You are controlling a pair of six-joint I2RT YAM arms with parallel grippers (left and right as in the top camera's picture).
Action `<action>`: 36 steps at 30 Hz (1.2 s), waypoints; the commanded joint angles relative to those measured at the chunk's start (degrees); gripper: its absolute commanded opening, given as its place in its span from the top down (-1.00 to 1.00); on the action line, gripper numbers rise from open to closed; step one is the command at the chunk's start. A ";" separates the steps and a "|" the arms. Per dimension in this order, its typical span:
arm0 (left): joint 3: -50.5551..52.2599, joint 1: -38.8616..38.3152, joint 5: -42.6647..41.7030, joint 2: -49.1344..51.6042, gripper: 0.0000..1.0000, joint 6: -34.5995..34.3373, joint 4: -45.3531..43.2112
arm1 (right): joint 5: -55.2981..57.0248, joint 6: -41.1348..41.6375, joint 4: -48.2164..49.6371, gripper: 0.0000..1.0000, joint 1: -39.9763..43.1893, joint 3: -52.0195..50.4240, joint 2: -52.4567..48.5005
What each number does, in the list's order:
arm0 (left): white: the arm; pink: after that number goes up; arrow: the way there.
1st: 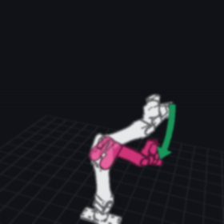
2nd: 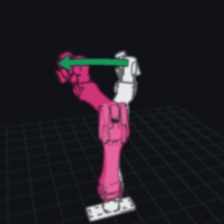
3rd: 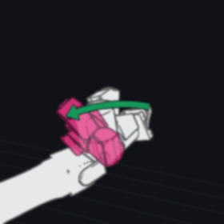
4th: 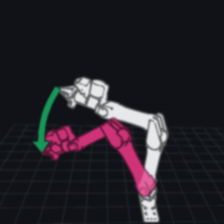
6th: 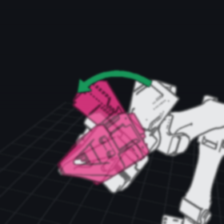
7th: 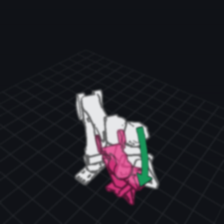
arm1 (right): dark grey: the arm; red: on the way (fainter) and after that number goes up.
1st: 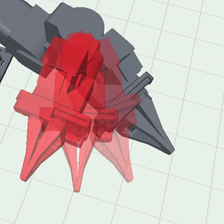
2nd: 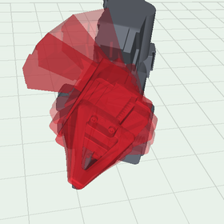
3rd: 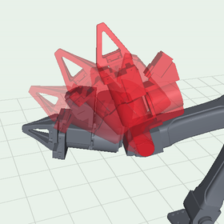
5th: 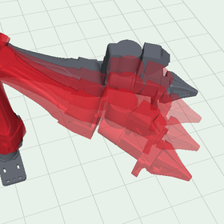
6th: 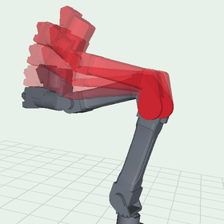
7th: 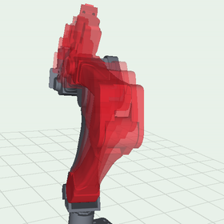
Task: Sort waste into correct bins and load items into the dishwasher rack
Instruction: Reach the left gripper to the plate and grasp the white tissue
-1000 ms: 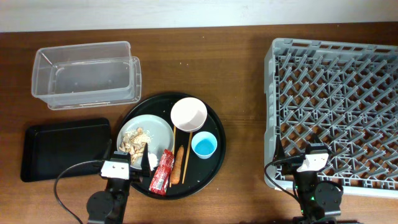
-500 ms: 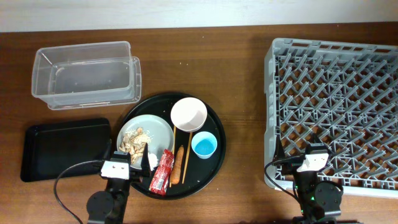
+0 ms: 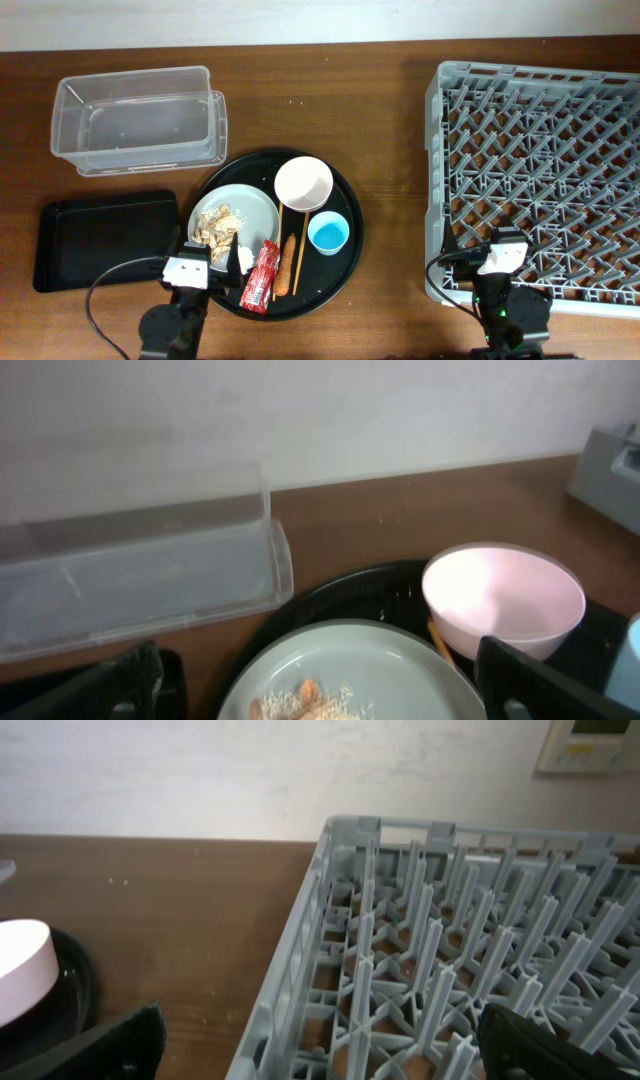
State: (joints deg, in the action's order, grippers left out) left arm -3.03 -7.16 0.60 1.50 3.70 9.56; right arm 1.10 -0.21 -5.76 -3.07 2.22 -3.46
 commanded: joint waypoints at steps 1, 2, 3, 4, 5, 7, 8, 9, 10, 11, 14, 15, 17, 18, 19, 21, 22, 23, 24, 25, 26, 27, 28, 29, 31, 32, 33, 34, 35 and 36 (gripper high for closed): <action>-4.90 0.31 -0.83 4.22 -0.98 1.07 2.67 | 0.92 0.22 -1.05 -0.97 -0.28 7.89 -8.24; -6.75 0.31 -0.83 6.99 -0.98 0.42 3.21 | 0.92 0.22 -1.84 -0.97 -0.28 10.69 -11.96; -8.26 0.31 -0.83 9.40 -0.98 -0.35 3.21 | 0.90 0.22 -3.32 -0.97 -0.28 13.55 -15.34; -10.64 0.31 -0.85 13.25 -0.98 -0.68 3.23 | 0.92 0.22 -6.38 -0.97 -0.28 17.49 -19.63; -13.31 0.31 -0.85 17.33 -0.98 -0.68 3.72 | 0.92 0.22 -9.44 -0.97 -0.28 20.98 -23.30; -22.10 0.31 -0.87 27.67 -0.98 -0.68 9.88 | 0.90 0.22 -18.62 -0.96 -0.28 30.60 -32.09; -26.10 0.28 -0.90 32.04 -0.98 -0.68 13.38 | 0.90 0.22 -22.45 -0.97 -0.28 34.16 -34.99; -31.32 0.28 -1.64 37.35 -0.98 -0.68 18.58 | 0.90 0.22 -27.85 -0.97 -0.28 38.84 -38.58; -36.26 0.28 -3.63 42.03 -0.98 -0.70 24.20 | 0.92 0.22 -32.54 -0.97 -0.28 42.49 -41.31; -40.79 0.28 -5.88 46.56 -0.98 -0.90 30.60 | 0.92 0.22 -37.59 -0.97 -0.28 46.18 -44.09; -46.29 0.28 -14.78 55.25 -0.99 -3.02 39.60 | -1.11 0.24 -45.51 -0.97 -0.28 50.95 -48.61; -46.29 0.28 -17.00 57.07 -0.98 -3.02 39.74 | -3.56 0.22 -45.46 -0.97 -0.28 50.95 -48.72; -46.29 0.31 -16.92 60.85 -0.98 -3.08 39.63 | -2.29 0.22 -45.83 -0.97 -0.28 50.95 -48.72; -46.29 0.31 -16.90 62.60 -0.98 -3.74 39.65 | -1.36 0.22 -46.10 -0.97 -0.28 50.95 -48.72; -46.29 0.31 -16.90 65.51 -0.98 -6.12 39.78 | -1.25 0.22 -46.12 -0.97 -0.28 50.95 -48.72; -46.29 0.28 -16.90 71.19 -0.98 -9.97 40.26 | -1.25 0.22 -46.12 -0.97 -0.28 50.95 -48.72; -46.29 0.28 -16.90 73.33 -0.94 -10.19 40.79 | -1.25 0.22 -46.14 -0.97 -0.28 50.95 -48.72; -46.29 0.28 -16.92 75.32 -0.86 -10.19 41.42 | -1.25 0.22 -46.14 -0.97 -0.28 50.95 -48.72; -46.29 0.28 -16.90 76.91 -0.68 -10.19 41.81 | -1.27 0.22 -46.14 -0.97 -0.28 50.95 -48.72; -46.29 0.28 -16.90 78.51 -0.57 -10.19 42.12 | -1.27 0.22 -46.14 -0.97 -0.28 50.95 -48.72; -46.29 0.28 -16.90 79.71 -0.48 -10.19 42.21 | -1.27 0.22 -46.14 -0.97 -0.28 50.95 -48.72; -46.29 0.28 -16.35 81.07 -0.47 -10.54 42.16 | -1.27 0.24 -46.18 -0.98 -0.28 50.95 -48.72; -46.29 0.28 -13.70 82.71 -0.47 -12.09 42.16 | -1.27 0.24 -46.18 -0.97 -0.28 50.95 -48.72; -46.29 0.28 -13.22 83.91 -0.47 -12.04 41.86 | -1.27 0.24 -46.18 -0.98 -0.28 50.95 -48.72; -46.29 0.28 -13.16 85.29 -0.43 -12.07 40.83 | -1.27 0.24 -46.18 -0.98 -0.28 50.95 -48.72; -46.29 0.28 -12.79 86.31 -0.43 -12.07 40.19 | -1.27 0.24 -46.36 -0.99 -0.28 50.95 -48.72; -46.29 0.28 -12.76 86.82 -0.38 -12.07 40.00 | -1.29 0.24 -46.40 -0.99 -0.28 50.95 -48.72; -46.25 0.28 -12.76 87.08 -0.27 -12.09 39.52 | -1.27 0.24 -46.40 -0.99 -0.28 50.95 -48.72; -46.21 0.28 -12.76 87.12 -0.20 -12.07 38.86 | -1.29 0.24 -46.38 -0.99 -0.28 50.95 -48.72; -46.18 0.28 -12.76 87.12 -0.15 -12.07 38.18 | -1.29 0.24 -46.38 -0.99 -0.28 50.95 -48.72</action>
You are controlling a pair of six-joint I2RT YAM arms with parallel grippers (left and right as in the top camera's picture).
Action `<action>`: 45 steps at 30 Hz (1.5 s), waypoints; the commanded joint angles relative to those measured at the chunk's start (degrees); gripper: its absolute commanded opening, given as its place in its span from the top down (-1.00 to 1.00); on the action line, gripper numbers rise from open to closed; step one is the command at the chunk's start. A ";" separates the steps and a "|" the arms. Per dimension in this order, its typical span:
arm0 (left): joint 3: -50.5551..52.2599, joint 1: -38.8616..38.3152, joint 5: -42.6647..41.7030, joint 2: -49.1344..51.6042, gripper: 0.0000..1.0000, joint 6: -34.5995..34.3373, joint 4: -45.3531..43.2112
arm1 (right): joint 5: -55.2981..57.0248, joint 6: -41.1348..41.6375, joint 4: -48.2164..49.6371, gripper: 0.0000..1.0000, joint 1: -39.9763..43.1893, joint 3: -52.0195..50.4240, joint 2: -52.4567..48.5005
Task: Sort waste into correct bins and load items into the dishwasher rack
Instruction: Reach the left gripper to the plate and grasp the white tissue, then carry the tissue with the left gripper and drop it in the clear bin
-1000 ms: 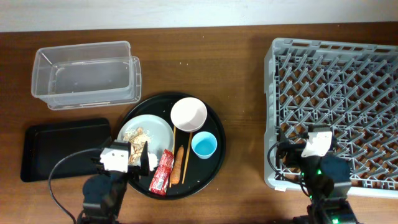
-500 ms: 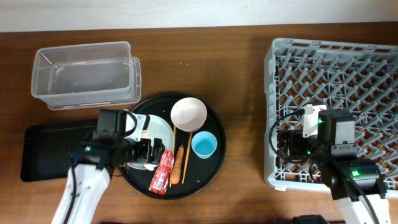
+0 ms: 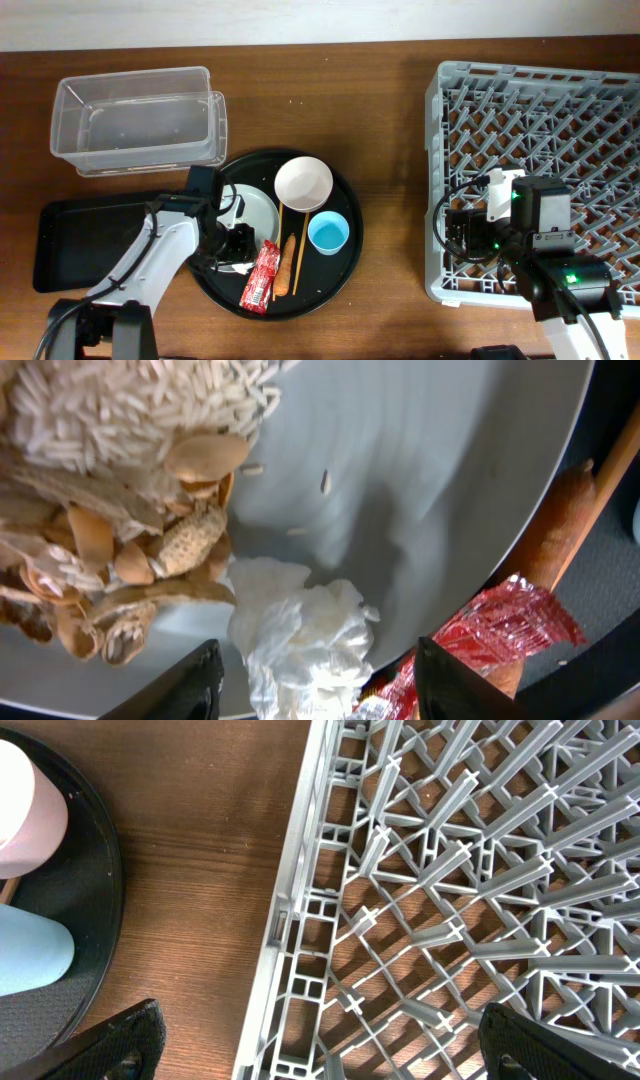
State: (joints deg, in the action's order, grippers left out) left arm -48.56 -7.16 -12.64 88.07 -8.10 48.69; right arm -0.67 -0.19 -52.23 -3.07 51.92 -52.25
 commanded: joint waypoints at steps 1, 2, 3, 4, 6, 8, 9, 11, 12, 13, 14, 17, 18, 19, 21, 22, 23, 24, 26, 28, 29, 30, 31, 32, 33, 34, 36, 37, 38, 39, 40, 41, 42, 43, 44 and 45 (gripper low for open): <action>-0.66 0.28 0.48 0.55 -0.08 -0.26 -1.14 | 0.48 0.22 0.07 -0.99 -0.28 1.25 0.07; -0.66 0.28 0.48 0.55 0.01 -0.26 -1.11 | 0.48 0.22 0.09 -0.99 -0.28 1.25 0.07; -0.61 0.28 0.46 0.55 0.15 -0.26 -1.09 | 0.48 0.22 0.09 -0.99 -0.28 1.25 0.07; -0.61 0.28 0.48 0.68 0.17 -0.26 -1.11 | 0.48 0.22 0.09 -0.99 -0.28 1.25 0.07; -0.39 0.28 0.81 1.44 0.17 -0.26 -1.14 | 0.48 0.22 0.07 -1.00 -0.28 1.25 0.07; -0.39 0.28 1.53 2.05 0.23 -0.26 -1.11 | 0.48 0.22 0.09 -1.00 -0.28 1.25 0.07; -0.39 0.28 1.53 2.08 0.33 -0.26 -1.11 | 0.48 0.22 0.09 -1.00 -0.28 1.25 0.07; -0.76 0.31 1.53 2.01 0.59 -0.26 -1.07 | 0.48 0.22 0.09 -1.00 -0.28 1.25 0.07; -1.31 0.31 1.51 1.88 0.67 -0.24 -1.01 | 0.48 0.22 0.09 -1.00 -0.28 1.25 0.07; -2.75 0.31 1.53 1.44 0.77 -0.24 -0.26 | 0.48 0.22 0.09 -1.00 -0.28 1.25 0.07; -5.01 0.31 1.53 0.76 0.78 -0.22 1.05 | 0.50 0.22 0.09 -1.00 -0.28 1.25 0.07; -10.88 0.35 1.88 -1.07 0.80 0.00 4.37 | 0.50 0.22 0.09 -1.00 -0.28 1.25 0.07; -13.75 0.72 4.37 -1.73 0.80 -0.02 5.09 | 0.48 0.22 0.09 -1.00 -0.28 1.25 0.07; -16.98 1.84 7.19 -2.23 0.80 -0.02 5.18 | 0.50 0.22 0.09 -1.00 -0.28 1.25 0.07; -23.17 4.92 12.76 -2.29 0.80 -0.02 2.69 | 0.48 0.22 0.09 -1.00 -0.28 1.25 0.07; -24.28 6.21 13.64 -2.29 0.80 -0.02 0.26 | 0.48 0.22 0.11 -1.00 -0.28 1.25 0.07; -24.44 7.28 13.99 -2.29 0.80 -0.02 -3.19 | 0.50 0.22 0.11 -1.00 -0.28 1.25 0.07; -24.44 8.90 13.99 -2.27 0.80 -0.02 -8.76 | 0.48 0.22 0.11 -1.00 -0.28 1.25 0.07; -24.44 10.54 14.01 -2.12 0.80 0.00 -15.80 | 0.48 0.22 0.11 -1.00 -0.28 1.25 0.07; -24.41 10.88 14.01 0.31 0.78 0.00 -22.36 | 0.48 0.22 0.09 -1.00 -0.28 1.25 0.07; -24.41 10.97 13.99 2.14 0.78 0.00 -24.59 | 0.48 0.22 0.09 -1.00 -0.28 1.25 0.07; -24.41 11.10 13.97 4.11 0.78 -0.02 -26.86 | 0.48 0.22 0.09 -1.00 -0.28 1.25 0.07; -24.41 11.08 13.99 6.62 0.65 0.00 -29.99 | 0.48 0.22 0.09 -1.00 -0.28 1.25 0.07; -24.41 11.08 13.97 8.33 0.31 -0.02 -32.30 | 0.48 0.22 0.09 -1.00 -0.28 1.25 0.07; -24.41 11.08 13.97 10.23 -0.02 -0.02 -35.17 | 0.48 0.22 0.09 -1.00 -0.28 1.25 0.07; -24.41 11.08 13.94 10.38 -0.15 0.00 -36.26 | 0.48 0.22 0.09 -1.00 -0.28 1.25 0.07; -25.03 11.08 13.92 9.09 -0.25 0.04 -36.39 | 0.48 0.22 0.13 -1.00 -0.28 1.25 0.07; -25.14 11.06 12.28 7.26 -0.25 0.02 -34.27 | 0.48 0.22 0.11 -1.00 -0.28 1.25 0.07; -25.14 11.06 8.90 6.03 -0.25 0.00 -31.28 | 0.48 0.22 0.11 -1.00 -0.28 1.25 0.07; -25.11 10.82 1.77 4.15 -0.24 0.00 -24.15 | 0.48 0.22 0.11 -1.00 -0.28 1.25 0.07; -25.11 9.92 -3.10 3.17 -0.24 0.02 -15.06 | 0.48 0.22 0.13 -1.00 -0.28 1.25 0.07; -25.09 8.72 -3.65 3.19 -0.24 0.07 -6.91 | 0.48 0.22 0.13 -1.00 -0.28 1.25 0.07; -24.48 7.13 -3.63 3.32 -0.25 2.67 0.83 | 0.48 0.22 0.13 -1.00 -0.28 1.25 0.07; -23.65 5.95 -3.65 3.32 -0.28 3.93 5.51 | 0.48 0.22 0.13 -1.00 -0.28 1.25 0.07; -22.40 4.48 -3.61 3.32 -0.33 5.11 9.25 | 0.46 0.22 0.13 -1.00 -0.28 1.25 0.07; -19.85 2.49 -3.50 3.32 -0.39 6.12 11.45 | 0.46 0.22 0.11 -1.00 -0.28 1.25 0.07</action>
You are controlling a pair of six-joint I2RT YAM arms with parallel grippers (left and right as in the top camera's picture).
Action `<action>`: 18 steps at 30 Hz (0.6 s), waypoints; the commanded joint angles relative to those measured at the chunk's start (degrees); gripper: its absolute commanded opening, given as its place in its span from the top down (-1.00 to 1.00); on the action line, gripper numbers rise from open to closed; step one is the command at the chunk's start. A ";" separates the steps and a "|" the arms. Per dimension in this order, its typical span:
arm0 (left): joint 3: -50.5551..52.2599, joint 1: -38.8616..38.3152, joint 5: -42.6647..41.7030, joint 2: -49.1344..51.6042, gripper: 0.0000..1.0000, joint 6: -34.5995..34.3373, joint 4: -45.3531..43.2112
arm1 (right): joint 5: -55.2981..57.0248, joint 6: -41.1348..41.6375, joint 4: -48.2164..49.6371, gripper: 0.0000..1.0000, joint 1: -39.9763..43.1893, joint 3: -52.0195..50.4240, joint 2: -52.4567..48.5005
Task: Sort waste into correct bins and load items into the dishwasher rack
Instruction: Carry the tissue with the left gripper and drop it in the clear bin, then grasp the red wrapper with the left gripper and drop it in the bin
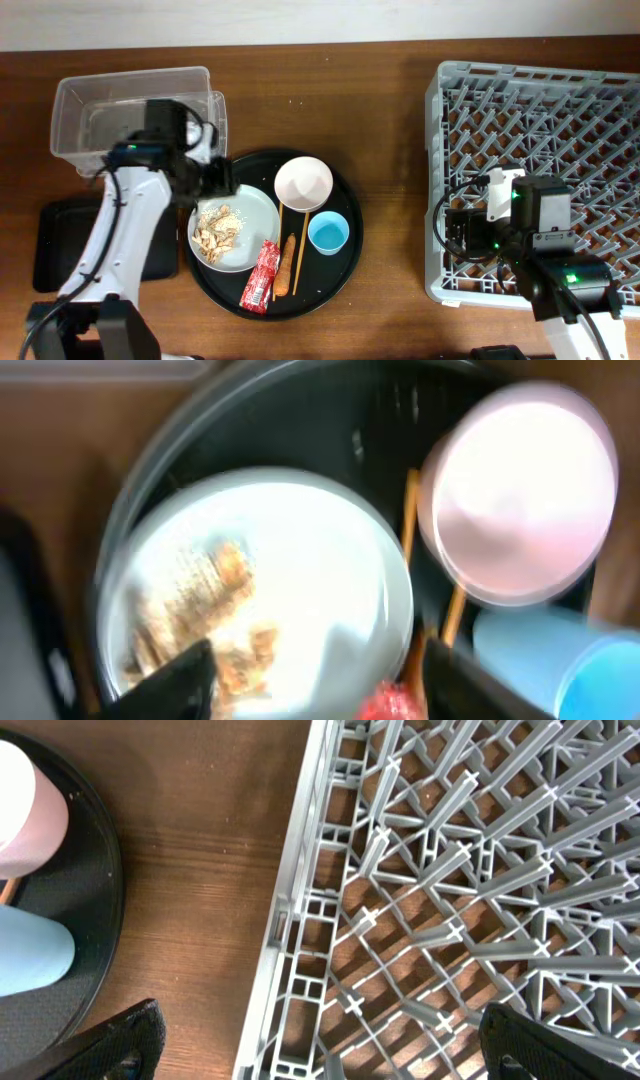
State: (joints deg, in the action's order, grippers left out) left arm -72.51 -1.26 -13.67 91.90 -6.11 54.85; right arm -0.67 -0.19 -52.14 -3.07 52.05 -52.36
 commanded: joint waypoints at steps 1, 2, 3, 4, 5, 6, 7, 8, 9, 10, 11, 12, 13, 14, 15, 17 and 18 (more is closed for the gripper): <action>6.95 -5.20 -2.45 -0.50 -0.41 5.51 5.35 | 0.46 0.22 0.02 -1.00 -0.28 1.11 0.17; 10.36 -6.88 -1.86 -0.50 -0.43 5.75 4.13 | 0.44 0.24 0.02 -1.00 -0.28 1.11 0.17; 12.72 -7.96 -1.73 -0.48 -0.44 5.75 2.67 | 0.44 0.22 0.02 -1.00 -0.28 1.11 0.17; 14.64 -8.83 -1.73 -0.48 -0.46 5.75 0.94 | 0.26 0.22 0.02 -1.00 -0.28 1.11 0.17; 16.87 -9.92 -1.73 -0.48 -0.47 5.73 -1.88 | 0.22 0.22 0.02 -1.00 -0.28 1.11 0.17; 18.27 -10.88 -1.70 -0.48 -0.49 5.73 -3.96 | 0.22 0.22 0.02 -1.00 -0.28 1.11 0.17; 19.15 -12.02 -1.57 -0.48 -0.49 5.75 -5.53 | 0.22 0.22 0.00 -1.00 -0.28 1.11 0.17; 19.28 -13.03 -1.57 -0.39 -0.50 5.75 -6.49 | 0.22 0.22 0.02 -1.00 -0.28 1.11 0.17; 19.28 -14.32 -1.57 -0.24 -0.51 5.75 -7.74 | 0.22 0.22 0.00 -1.00 -0.28 1.11 0.17; 19.28 -15.61 -1.27 -0.09 -0.51 5.75 -8.41 | 0.22 0.22 -0.11 -1.00 -0.28 1.11 0.17; 19.28 -16.39 0.15 -0.09 -0.51 5.73 -8.48 | 0.22 0.22 -0.15 -1.00 -0.28 1.11 0.17; 19.28 -17.29 2.14 -0.09 -0.51 5.73 -8.48 | 0.22 0.22 -0.15 -1.00 -0.28 1.11 0.17; 19.28 -17.97 3.37 -0.09 -0.51 5.73 -8.48 | 0.22 0.22 -0.15 -1.00 -0.28 1.11 0.17; 19.28 -18.60 3.63 -0.07 -0.51 5.70 -8.50 | 0.22 0.24 -0.15 -1.00 -0.28 1.11 0.17; 19.28 -18.95 3.65 0.02 -0.51 5.70 -8.48 | 0.22 0.24 -0.15 -1.00 -0.28 1.11 0.17; 19.30 -19.52 3.65 0.02 -0.50 5.73 -8.35 | 0.22 0.22 -0.15 -1.00 -0.28 1.11 0.17; 19.41 -19.65 3.67 0.02 -0.49 5.73 -8.37 | 0.22 0.22 -0.15 -1.00 -0.28 1.11 0.17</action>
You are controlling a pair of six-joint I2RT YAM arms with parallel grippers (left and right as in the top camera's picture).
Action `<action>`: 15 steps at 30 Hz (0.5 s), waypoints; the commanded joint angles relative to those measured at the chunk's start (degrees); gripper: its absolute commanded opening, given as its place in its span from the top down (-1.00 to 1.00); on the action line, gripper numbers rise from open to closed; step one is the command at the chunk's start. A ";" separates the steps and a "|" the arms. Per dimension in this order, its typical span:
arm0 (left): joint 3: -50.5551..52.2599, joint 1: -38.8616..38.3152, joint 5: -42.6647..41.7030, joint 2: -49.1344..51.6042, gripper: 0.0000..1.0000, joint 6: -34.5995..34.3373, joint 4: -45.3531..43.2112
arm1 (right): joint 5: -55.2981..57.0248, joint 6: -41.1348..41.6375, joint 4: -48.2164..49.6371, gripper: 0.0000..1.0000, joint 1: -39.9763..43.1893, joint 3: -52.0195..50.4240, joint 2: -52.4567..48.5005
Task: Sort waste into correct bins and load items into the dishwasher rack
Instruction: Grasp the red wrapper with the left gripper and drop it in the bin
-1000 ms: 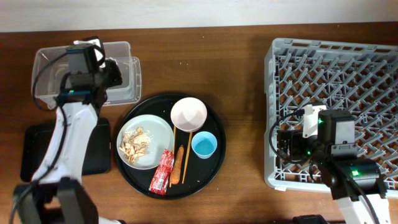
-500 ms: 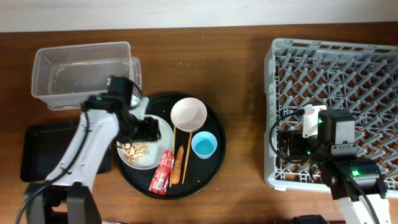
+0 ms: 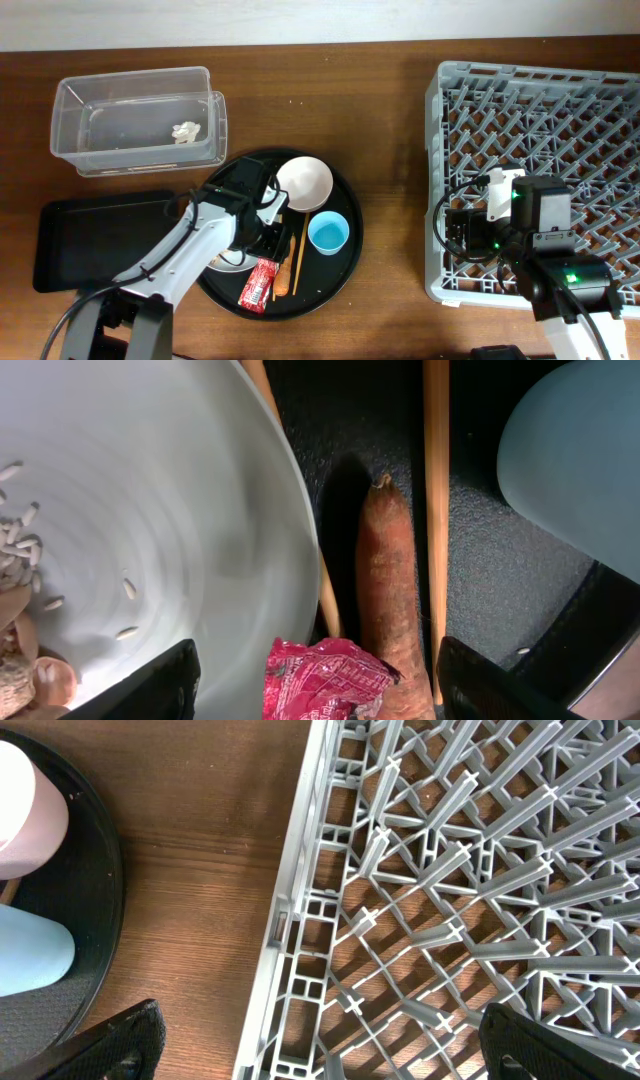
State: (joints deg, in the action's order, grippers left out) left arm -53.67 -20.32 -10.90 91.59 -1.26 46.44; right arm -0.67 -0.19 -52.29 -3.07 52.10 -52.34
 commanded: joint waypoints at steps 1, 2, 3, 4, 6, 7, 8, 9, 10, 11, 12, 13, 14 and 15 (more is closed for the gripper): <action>0.74 -0.59 0.87 0.33 -0.49 0.85 0.04 | 0.13 0.22 -0.02 -1.00 -0.28 1.07 0.15; 0.96 -0.59 0.87 0.33 -0.49 0.85 0.07 | -0.17 0.22 -0.02 -1.00 -0.28 1.07 0.15; 1.25 -0.59 0.87 0.33 -0.48 0.85 0.09 | -0.15 0.22 -0.02 -1.00 -0.28 1.07 0.15; 1.46 -0.59 0.87 0.33 -0.38 0.85 0.07 | -0.15 0.22 -0.02 -1.00 -0.28 1.07 0.15; 1.99 -0.59 0.87 0.33 -0.35 0.87 -0.15 | -0.15 0.22 -0.02 -1.00 -0.28 1.07 0.15; 2.45 -0.59 0.87 0.33 -0.34 0.87 -0.46 | -0.15 0.22 -0.02 -1.00 -0.28 1.07 0.15; 2.82 -0.59 0.87 0.33 -0.34 0.87 -0.66 | -0.15 0.22 -0.02 -1.00 -0.28 1.07 0.15; 3.45 -0.59 0.87 0.33 -0.33 0.85 -0.83 | -0.15 0.22 -0.02 -1.00 -0.28 1.07 0.15; 3.61 -0.59 0.85 0.33 -0.28 0.85 -0.83 | -0.15 0.22 -0.02 -1.00 -0.28 1.07 0.15; 3.61 -0.59 0.85 0.33 -0.11 0.85 -0.83 | -0.15 0.22 -0.02 -1.00 -0.28 1.07 0.15; 3.61 -0.59 0.85 0.33 0.08 0.85 -0.83 | -0.15 0.22 -0.02 -1.00 -0.28 1.07 0.15; 3.58 -0.59 0.85 0.33 0.27 0.85 -0.94 | -0.15 0.22 -0.02 -1.00 -0.28 1.07 0.15; 3.58 -0.59 0.85 0.33 0.44 0.85 -1.20 | -0.15 0.22 -0.02 -1.00 -0.28 1.07 0.15; 3.58 -0.57 0.85 0.31 0.59 0.85 -1.81 | -0.15 0.22 -0.04 -1.00 -0.28 1.07 0.15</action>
State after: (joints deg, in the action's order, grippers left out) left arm -50.65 -20.62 -10.22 91.59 -0.71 45.60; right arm -0.69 -0.19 -52.29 -3.07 52.10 -52.34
